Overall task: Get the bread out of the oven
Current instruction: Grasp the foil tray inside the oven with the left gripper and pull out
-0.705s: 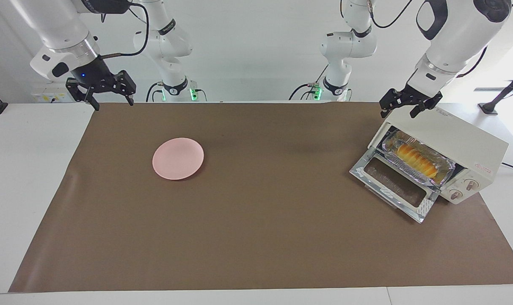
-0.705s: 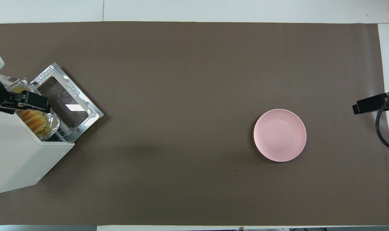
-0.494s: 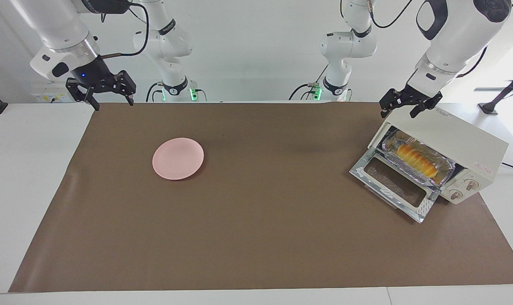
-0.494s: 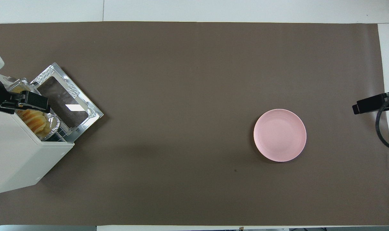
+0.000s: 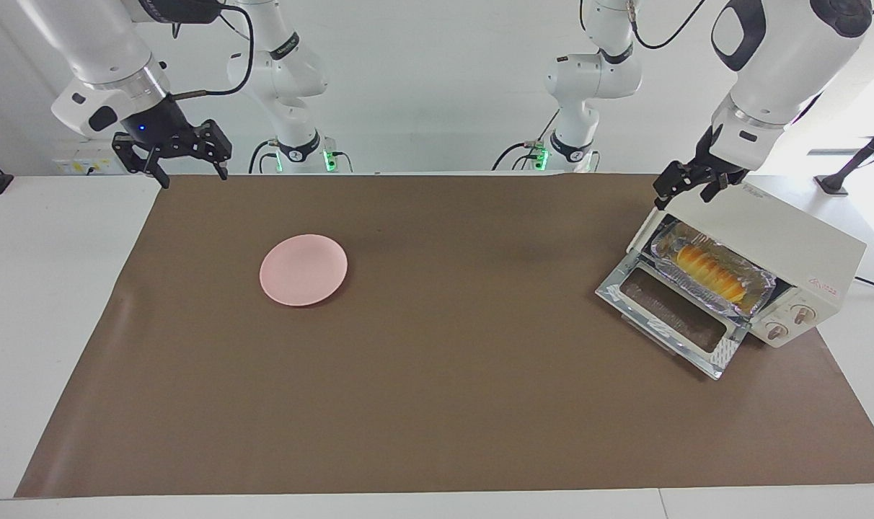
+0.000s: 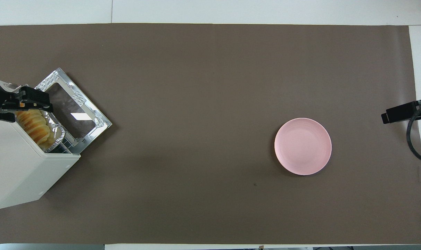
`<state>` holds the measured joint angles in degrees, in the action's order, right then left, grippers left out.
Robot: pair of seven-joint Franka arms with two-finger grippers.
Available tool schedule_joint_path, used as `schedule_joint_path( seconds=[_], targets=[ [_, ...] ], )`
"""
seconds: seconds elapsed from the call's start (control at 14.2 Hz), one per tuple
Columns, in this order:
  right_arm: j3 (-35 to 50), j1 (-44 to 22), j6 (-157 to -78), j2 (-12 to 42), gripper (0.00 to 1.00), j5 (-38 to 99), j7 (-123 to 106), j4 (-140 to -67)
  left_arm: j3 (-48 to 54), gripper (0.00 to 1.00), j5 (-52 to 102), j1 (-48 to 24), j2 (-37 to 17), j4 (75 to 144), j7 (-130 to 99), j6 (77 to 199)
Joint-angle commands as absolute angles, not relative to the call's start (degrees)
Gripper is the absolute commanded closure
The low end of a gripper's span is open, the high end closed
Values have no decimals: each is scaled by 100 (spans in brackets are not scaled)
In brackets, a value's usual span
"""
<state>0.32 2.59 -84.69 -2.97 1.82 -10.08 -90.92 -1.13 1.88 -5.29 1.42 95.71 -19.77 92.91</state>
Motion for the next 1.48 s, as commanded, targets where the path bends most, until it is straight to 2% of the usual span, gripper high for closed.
schedule_joint_path(
  seconds=[0.0, 0.42, 0.85, 1.06, 1.13, 1.34, 1.41],
  targets=[
    [70, 316, -8420, -404, 0, 264, -932, -9185, -141, 0, 176, -475, -149, 9624, -3014, 9746],
    [70, 316, -8411, -404, 0, 264, -932, -9185, -158, 0, -685, -448, -966, 9817, -3963, 10396],
    [70, 316, -8420, -404, 0, 264, -932, -9185, -167, 0, -879, -71, -932, 10713, -4060, 11425],
    [70, 316, -8420, -404, 0, 264, -932, -9185, -167, 51, -879, -70, -1002, 10801, -4805, 11724],
    [70, 316, -8411, -404, 0, 264, -940, -9185, -167, 58, -879, -70, -1011, 10906, -4877, 11751],
    [70, 316, -8420, -404, 0, 264, -932, -9185, -176, 64, -896, 104, -897, 11381, -4887, 12075],
    [70, 316, -8420, -404, 0, 264, -932, -9185, -176, 69, -905, 132, -870, 11443, -4869, 12102]
  ],
)
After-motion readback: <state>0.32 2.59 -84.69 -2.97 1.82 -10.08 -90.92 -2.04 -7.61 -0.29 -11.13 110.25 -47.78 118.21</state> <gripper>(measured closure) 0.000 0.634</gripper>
